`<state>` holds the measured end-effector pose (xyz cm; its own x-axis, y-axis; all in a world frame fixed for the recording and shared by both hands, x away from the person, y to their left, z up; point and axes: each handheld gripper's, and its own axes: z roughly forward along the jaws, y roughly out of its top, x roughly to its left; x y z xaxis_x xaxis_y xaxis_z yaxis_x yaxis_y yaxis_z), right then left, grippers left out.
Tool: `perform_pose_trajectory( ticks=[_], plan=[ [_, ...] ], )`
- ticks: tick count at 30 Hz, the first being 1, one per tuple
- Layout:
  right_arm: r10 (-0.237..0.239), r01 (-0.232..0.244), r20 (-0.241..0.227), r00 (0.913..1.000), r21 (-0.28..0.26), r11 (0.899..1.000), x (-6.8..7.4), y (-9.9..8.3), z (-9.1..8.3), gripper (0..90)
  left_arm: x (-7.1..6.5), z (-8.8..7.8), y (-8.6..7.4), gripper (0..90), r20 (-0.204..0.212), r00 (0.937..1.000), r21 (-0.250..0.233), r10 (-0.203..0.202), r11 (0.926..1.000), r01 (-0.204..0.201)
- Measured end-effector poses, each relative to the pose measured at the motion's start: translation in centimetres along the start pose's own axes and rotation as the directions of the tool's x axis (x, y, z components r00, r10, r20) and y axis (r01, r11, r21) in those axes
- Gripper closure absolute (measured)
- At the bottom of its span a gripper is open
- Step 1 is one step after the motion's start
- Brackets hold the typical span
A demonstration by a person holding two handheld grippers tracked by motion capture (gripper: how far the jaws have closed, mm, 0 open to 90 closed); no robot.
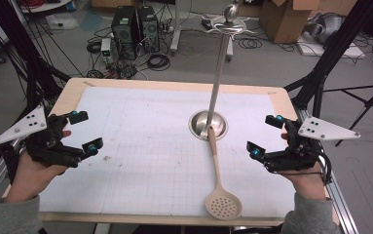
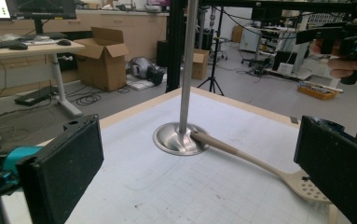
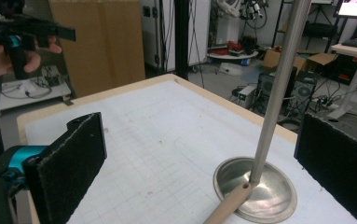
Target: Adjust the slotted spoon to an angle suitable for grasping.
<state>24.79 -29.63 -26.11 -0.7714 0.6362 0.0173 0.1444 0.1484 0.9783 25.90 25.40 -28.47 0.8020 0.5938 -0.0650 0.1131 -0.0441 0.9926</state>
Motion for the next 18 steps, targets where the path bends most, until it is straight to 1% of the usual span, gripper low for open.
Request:
perform_pose_trajectory(
  ticks=[1,2,5,10,14,15,18],
  plan=[
    [0.004,-0.004,0.002,1.0000,-0.004,1.000,-0.05,-0.02,-0.01,0.9,-0.01,-0.02,0.00,1.7,-0.001,1.0000,0.000,-0.003,1.0000,0.003],
    [0.019,-0.019,-0.007,0.9998,-0.011,1.000,-0.13,-0.06,-0.09,0.9,-0.02,-0.06,-0.01,1.7,-0.006,1.0000,0.003,-0.001,1.0000,0.001],
    [0.025,-0.025,-0.006,0.9997,-0.016,1.000,-0.14,-0.06,-0.16,0.9,-0.02,-0.04,-0.05,1.7,-0.004,1.0000,0.004,-0.003,1.0000,0.003],
    [0.019,-0.019,-0.003,0.9998,-0.015,1.000,0.04,0.06,-0.14,0.9,-0.14,0.11,-0.05,1.7,0.000,1.0000,0.008,-0.002,1.0000,0.002],
    [0.010,-0.010,-0.013,0.9999,0.003,1.000,0.03,-0.07,0.35,1.0,-0.09,0.08,0.02,1.7,0.001,1.0000,0.003,-0.001,1.0000,0.001],
    [0.017,-0.017,-0.012,0.9998,0.010,1.000,0.04,-0.13,0.43,0.9,-0.06,0.06,0.02,1.7,0.002,1.0000,0.005,-0.001,1.0000,0.001],
    [0.013,-0.013,-0.016,0.9998,0.022,1.000,-0.02,-0.27,0.65,1.0,-0.08,0.01,-0.14,1.7,-0.002,1.0000,0.008,-0.007,0.9999,0.007]
  ],
)
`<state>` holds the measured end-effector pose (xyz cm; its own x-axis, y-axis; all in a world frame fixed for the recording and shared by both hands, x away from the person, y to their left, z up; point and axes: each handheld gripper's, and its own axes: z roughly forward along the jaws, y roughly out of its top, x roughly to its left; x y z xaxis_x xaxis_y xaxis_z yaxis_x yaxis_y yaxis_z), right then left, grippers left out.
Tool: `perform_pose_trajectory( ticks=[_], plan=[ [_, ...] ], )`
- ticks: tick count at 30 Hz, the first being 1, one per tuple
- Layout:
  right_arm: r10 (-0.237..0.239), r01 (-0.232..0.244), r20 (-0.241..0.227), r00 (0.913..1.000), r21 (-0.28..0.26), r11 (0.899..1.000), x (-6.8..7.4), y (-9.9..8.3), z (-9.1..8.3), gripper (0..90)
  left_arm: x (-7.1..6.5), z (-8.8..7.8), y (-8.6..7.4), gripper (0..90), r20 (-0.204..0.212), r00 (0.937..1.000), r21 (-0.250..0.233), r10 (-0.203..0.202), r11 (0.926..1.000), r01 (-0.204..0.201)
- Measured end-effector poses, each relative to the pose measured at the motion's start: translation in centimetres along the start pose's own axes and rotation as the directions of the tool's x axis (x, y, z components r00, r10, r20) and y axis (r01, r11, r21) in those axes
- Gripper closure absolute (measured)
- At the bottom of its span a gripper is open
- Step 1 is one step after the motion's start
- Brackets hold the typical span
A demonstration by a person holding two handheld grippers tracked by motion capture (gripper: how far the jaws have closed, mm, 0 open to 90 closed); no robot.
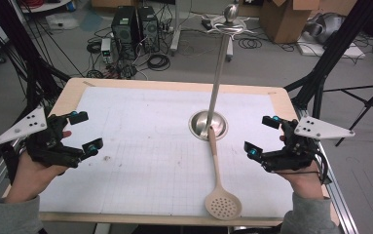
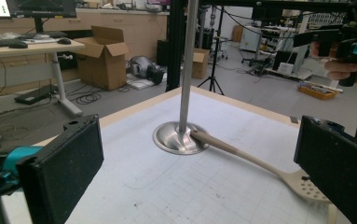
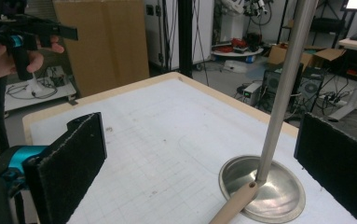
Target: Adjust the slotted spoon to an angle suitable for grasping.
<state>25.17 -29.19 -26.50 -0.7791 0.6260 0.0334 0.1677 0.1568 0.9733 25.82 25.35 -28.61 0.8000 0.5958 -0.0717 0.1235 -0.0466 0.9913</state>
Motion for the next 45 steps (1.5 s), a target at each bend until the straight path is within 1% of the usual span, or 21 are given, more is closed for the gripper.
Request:
perform_pose_trajectory(
  ticks=[9,11,14,16,17,18,19,20,21,22,23,24,26,27,29,31,32,33,35,38,45],
  plan=[
    [-0.004,0.005,-0.003,1.0000,0.021,1.000,0.2,-0.4,0.7,6.6,-0.1,0.3,-0.2,1.7,0.009,1.0000,0.015,0.001,0.9999,-0.001],
    [0.000,0.000,-0.009,1.0000,0.036,0.999,0.0,-0.7,1.0,13.9,0.0,0.4,-0.3,1.7,0.009,1.0000,0.020,-0.001,0.9998,0.001],
    [0.004,-0.004,-0.014,0.9999,0.040,0.999,-0.1,-1.0,1.3,17.4,0.0,0.4,-0.4,1.7,0.007,1.0000,0.026,-0.005,0.9996,0.004],
    [0.010,-0.009,-0.020,0.9997,0.049,0.999,-0.2,-1.2,1.4,23.9,0.1,0.5,-0.6,1.7,0.004,1.0000,0.030,-0.009,0.9995,0.009],
    [0.010,-0.009,-0.020,0.9997,0.049,0.999,-0.2,-1.2,1.4,23.9,0.1,0.5,-0.6,1.7,0.004,1.0000,0.030,-0.009,0.9995,0.009],
    [0.012,-0.010,-0.025,0.9996,0.049,0.999,-0.3,-1.4,1.5,30.6,0.1,0.5,-0.6,1.7,0.003,1.0000,0.033,-0.007,0.9994,0.007],
    [0.012,-0.010,-0.025,0.9996,0.049,0.999,-0.3,-1.4,1.5,30.6,0.1,0.5,-0.6,1.7,0.003,1.0000,0.033,-0.007,0.9994,0.007],
    [0.018,-0.016,-0.031,0.9994,0.054,0.998,-0.3,-1.6,1.6,38.0,0.1,0.6,-0.7,1.7,0.003,0.9999,0.035,-0.010,0.9993,0.010],
    [0.018,-0.016,-0.031,0.9994,0.054,0.998,-0.3,-1.6,1.6,38.0,0.1,0.6,-0.7,1.7,0.003,0.9999,0.035,-0.010,0.9993,0.010],
    [0.022,-0.020,-0.035,0.9991,0.060,0.998,-0.4,-1.9,1.8,44.7,0.1,0.6,-0.7,1.7,0.001,1.0000,0.037,-0.009,0.9993,0.009],
    [0.025,-0.023,-0.031,0.9992,0.066,0.998,-0.5,-1.9,1.9,47.1,0.2,0.6,-0.7,1.7,0.001,1.0000,0.036,-0.008,0.9993,0.008],
    [0.025,-0.023,-0.031,0.9992,0.066,0.998,-0.5,-1.9,1.9,47.1,0.2,0.6,-0.7,1.7,0.001,1.0000,0.036,-0.008,0.9993,0.008],
    [0.023,-0.021,-0.012,0.9997,0.100,0.995,-0.5,-2.2,2.5,53.5,0.2,0.6,-0.8,1.7,-0.004,0.9999,0.039,-0.010,0.9992,0.010],
    [0.023,-0.021,-0.012,0.9997,0.100,0.995,-0.5,-2.2,2.5,53.5,0.2,0.6,-0.8,1.7,-0.004,0.9999,0.039,-0.010,0.9992,0.010],
    [0.000,-0.001,0.010,0.9999,0.111,0.994,-0.5,-2.5,2.9,57.2,0.3,0.6,-0.8,1.7,-0.005,1.0000,0.042,-0.009,0.9991,0.009],
    [-0.036,0.034,0.016,0.9992,0.098,0.995,-0.4,-3.0,3.2,61.1,0.3,0.6,-0.9,1.7,-0.009,0.9999,0.047,-0.007,0.9989,0.007],
    [-0.058,0.056,0.021,0.9981,0.093,0.994,-0.6,-3.4,3.4,66.7,0.3,0.6,-0.9,1.7,-0.007,1.0000,0.047,-0.007,0.9989,0.007],
    [-0.055,0.052,0.021,0.9983,0.097,0.994,-0.6,-3.5,3.5,69.1,0.3,0.5,-1.0,1.7,-0.010,0.9999,0.048,-0.010,0.9988,0.010],
    [-0.025,0.024,0.013,0.9996,0.101,0.995,-0.8,-3.9,3.8,72.8,0.4,0.4,-1.1,1.7,-0.015,0.9998,0.051,-0.012,0.9986,0.013],
    [-0.017,0.017,0.004,0.9998,0.121,0.993,-1.0,-4.3,4.3,78.3,0.5,0.4,-1.2,1.7,-0.018,0.9997,0.050,-0.015,0.9986,0.015],
    [-0.027,0.027,-0.003,0.9996,0.147,0.989,-1.2,-4.9,5.1,86.2,0.7,0.0,-1.3,1.7,-0.029,0.9994,0.049,-0.021,0.9985,0.023]
  ],
)
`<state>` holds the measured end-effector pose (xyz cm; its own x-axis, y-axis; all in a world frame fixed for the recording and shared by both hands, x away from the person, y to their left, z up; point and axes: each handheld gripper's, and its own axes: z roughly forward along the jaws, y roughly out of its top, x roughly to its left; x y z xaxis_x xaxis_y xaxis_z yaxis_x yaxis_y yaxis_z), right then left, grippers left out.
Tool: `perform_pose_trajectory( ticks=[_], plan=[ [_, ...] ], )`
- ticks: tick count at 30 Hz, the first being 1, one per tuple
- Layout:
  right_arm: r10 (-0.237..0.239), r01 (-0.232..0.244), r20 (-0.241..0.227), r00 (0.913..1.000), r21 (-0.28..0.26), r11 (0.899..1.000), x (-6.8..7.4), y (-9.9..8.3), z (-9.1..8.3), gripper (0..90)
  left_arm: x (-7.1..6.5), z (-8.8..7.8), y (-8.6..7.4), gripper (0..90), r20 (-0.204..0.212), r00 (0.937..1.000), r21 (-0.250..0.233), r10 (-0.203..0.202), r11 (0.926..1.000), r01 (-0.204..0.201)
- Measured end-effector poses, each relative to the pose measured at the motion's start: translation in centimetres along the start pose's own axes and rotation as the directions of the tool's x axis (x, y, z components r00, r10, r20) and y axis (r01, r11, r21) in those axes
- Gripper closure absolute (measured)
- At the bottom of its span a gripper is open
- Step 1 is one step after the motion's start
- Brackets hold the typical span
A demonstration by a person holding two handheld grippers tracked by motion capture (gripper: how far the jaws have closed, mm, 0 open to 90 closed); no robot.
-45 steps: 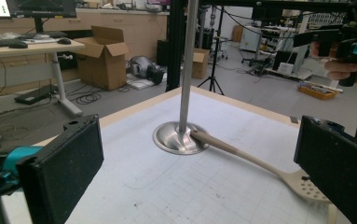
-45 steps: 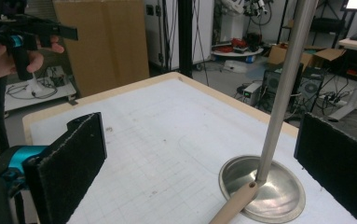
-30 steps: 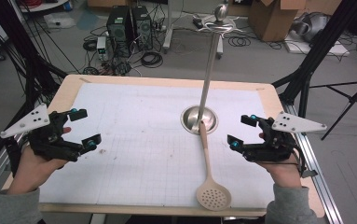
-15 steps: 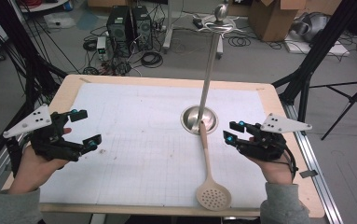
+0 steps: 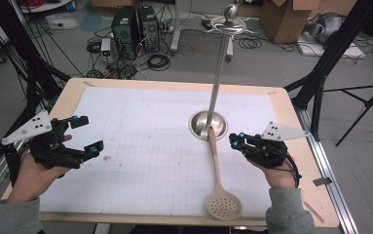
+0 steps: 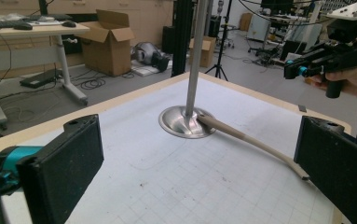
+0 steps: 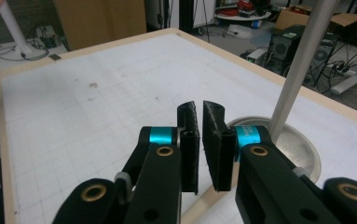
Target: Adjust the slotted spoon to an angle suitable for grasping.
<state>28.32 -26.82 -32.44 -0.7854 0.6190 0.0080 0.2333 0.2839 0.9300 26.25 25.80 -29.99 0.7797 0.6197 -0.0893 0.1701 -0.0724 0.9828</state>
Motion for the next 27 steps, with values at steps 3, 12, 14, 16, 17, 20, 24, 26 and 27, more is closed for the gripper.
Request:
perform_pose_trajectory(
  ticks=[3,12,14,16,17,20,24,26,27],
  plan=[
    [-0.011,0.011,-0.009,0.9999,0.008,1.000,-0.2,-0.3,0.4,89.2,0.1,0.0,-0.1,1.7,-0.001,1.0000,0.005,-0.003,1.0000,0.003],
    [-0.033,0.038,-0.065,0.9973,0.073,0.997,-0.7,-1.2,1.3,89.4,0.1,-0.3,-0.3,1.7,0.010,0.9999,-0.006,0.013,0.9999,-0.013],
    [-0.039,0.048,-0.087,0.9954,0.095,0.994,-0.8,-1.5,1.7,89.4,0.1,-0.3,-0.4,1.7,0.006,0.9996,-0.007,0.026,0.9996,-0.026],
    [-0.031,0.042,-0.096,0.9949,0.111,0.993,-1.0,-1.9,2.0,89.5,0.1,-0.4,-0.4,1.8,0.004,0.9997,-0.005,0.026,0.9997,-0.026],
    [-0.019,0.031,-0.100,0.9948,0.117,0.993,-1.4,-2.4,2.4,89.5,0.1,-0.5,-0.4,1.7,0.003,0.9996,-0.005,0.027,0.9996,-0.027],
    [-0.001,0.014,-0.094,0.9955,0.132,0.991,-1.7,-2.9,2.7,89.6,0.1,-0.6,-0.5,1.8,0.001,0.9997,-0.006,0.025,0.9997,-0.025],
    [0.039,-0.026,-0.099,0.9943,0.133,0.991,-2.1,-3.7,3.0,89.6,0.1,-0.8,-0.5,1.7,-0.002,0.9997,-0.009,0.024,0.9997,-0.024],
    [0.025,-0.011,-0.107,0.9939,0.133,0.991,-2.2,-3.9,3.3,89.6,0.1,-0.9,-0.5,1.8,-0.009,0.9995,-0.005,0.029,0.9996,-0.029],
    [0.022,-0.006,-0.112,0.9934,0.142,0.990,-2.2,-4.1,3.5,89.6,0.1,-0.9,-0.5,1.8,-0.007,0.9996,-0.003,0.028,0.9996,-0.028]
  ],
)
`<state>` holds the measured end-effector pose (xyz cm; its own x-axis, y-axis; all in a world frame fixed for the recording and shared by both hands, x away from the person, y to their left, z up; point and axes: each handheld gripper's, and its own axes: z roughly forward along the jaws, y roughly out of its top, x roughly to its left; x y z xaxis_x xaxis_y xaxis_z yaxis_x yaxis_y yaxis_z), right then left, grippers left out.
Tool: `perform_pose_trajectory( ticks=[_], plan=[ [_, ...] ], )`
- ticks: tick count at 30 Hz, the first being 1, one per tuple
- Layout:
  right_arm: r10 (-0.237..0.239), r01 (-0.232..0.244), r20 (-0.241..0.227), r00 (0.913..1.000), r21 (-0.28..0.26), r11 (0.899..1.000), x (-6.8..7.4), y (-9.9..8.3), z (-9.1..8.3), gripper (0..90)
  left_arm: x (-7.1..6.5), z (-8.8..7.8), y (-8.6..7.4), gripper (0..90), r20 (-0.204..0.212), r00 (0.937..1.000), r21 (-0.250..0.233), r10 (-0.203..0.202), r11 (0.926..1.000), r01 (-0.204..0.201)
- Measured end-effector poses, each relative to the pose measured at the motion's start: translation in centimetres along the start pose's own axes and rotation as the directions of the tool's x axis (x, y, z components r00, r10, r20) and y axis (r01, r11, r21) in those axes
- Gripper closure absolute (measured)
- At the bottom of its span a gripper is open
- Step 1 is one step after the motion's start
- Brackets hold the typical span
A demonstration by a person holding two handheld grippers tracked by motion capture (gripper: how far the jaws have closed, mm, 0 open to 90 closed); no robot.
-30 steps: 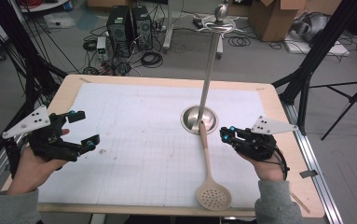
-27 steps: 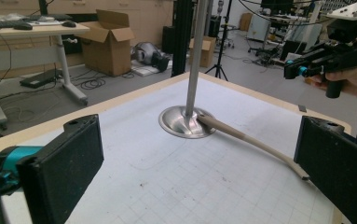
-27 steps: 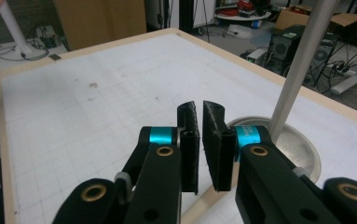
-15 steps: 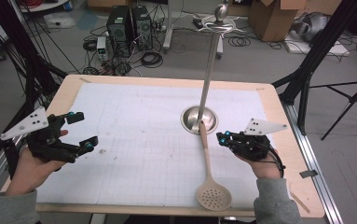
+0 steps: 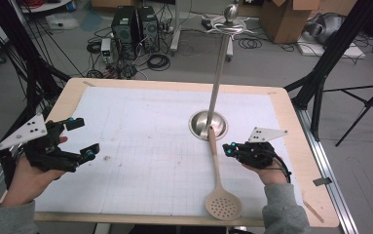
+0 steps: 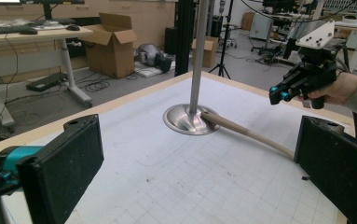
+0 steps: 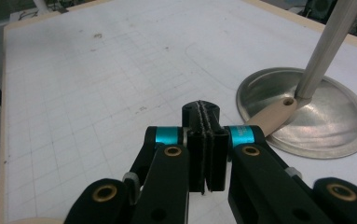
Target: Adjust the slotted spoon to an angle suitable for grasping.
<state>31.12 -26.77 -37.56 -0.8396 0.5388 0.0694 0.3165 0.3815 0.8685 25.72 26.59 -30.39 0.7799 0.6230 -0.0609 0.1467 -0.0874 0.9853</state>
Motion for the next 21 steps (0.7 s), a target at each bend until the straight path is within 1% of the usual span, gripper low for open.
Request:
perform_pose_trajectory(
  ticks=[3,4,7,9,11,13,15,17,18,21],
  plan=[
    [-0.005,0.005,-0.001,1.0000,0.008,1.000,-0.1,-0.2,0.3,89.6,0.0,0.0,-0.1,1.8,-0.002,1.0000,0.003,0.003,1.0000,-0.003],
    [0.004,-0.004,0.000,1.0000,0.026,1.000,-0.3,-0.5,0.7,89.6,-0.1,0.1,-0.1,1.7,0.000,1.0000,0.006,0.001,1.0000,-0.001],
    [0.008,-0.008,0.003,1.0000,0.033,0.999,-0.4,-0.9,1.0,89.6,-0.1,0.1,-0.1,1.7,0.003,1.0000,0.006,0.003,1.0000,-0.003],
    [0.031,-0.032,0.015,0.9994,0.045,0.998,-0.6,-1.4,1.3,89.6,-0.1,0.1,-0.1,1.8,0.002,1.0000,0.006,0.001,1.0000,-0.001],
    [0.038,-0.039,0.006,0.9992,0.042,0.998,-0.8,-2.0,1.7,89.6,-0.1,0.0,-0.1,1.8,0.002,1.0000,0.006,-0.003,1.0000,0.003],
    [0.041,-0.041,0.008,0.9991,0.050,0.998,-0.9,-2.2,1.9,89.6,-0.1,0.0,-0.2,1.7,0.001,0.9999,0.011,-0.011,0.9999,0.011],
    [0.044,-0.044,-0.005,0.9990,0.083,0.996,-1.1,-2.9,2.5,89.6,0.0,0.1,-0.2,1.7,0.002,0.9998,0.026,-0.019,0.9995,0.019],
    [0.045,-0.044,-0.007,0.9990,0.087,0.995,-1.2,-3.1,2.7,89.6,-0.1,0.0,-0.3,1.7,0.002,0.9999,0.026,-0.015,0.9995,0.014],
    [0.048,-0.046,-0.017,0.9987,0.106,0.993,-1.2,-3.3,2.9,89.6,-0.1,0.0,-0.2,1.8,0.003,0.9999,0.026,-0.013,0.9996,0.013],
    [0.046,-0.044,-0.025,0.9986,0.104,0.994,-1.1,-3.3,2.9,89.6,-0.2,-0.1,-0.2,1.8,-0.002,0.9999,0.016,-0.012,0.9998,0.012]
  ],
)
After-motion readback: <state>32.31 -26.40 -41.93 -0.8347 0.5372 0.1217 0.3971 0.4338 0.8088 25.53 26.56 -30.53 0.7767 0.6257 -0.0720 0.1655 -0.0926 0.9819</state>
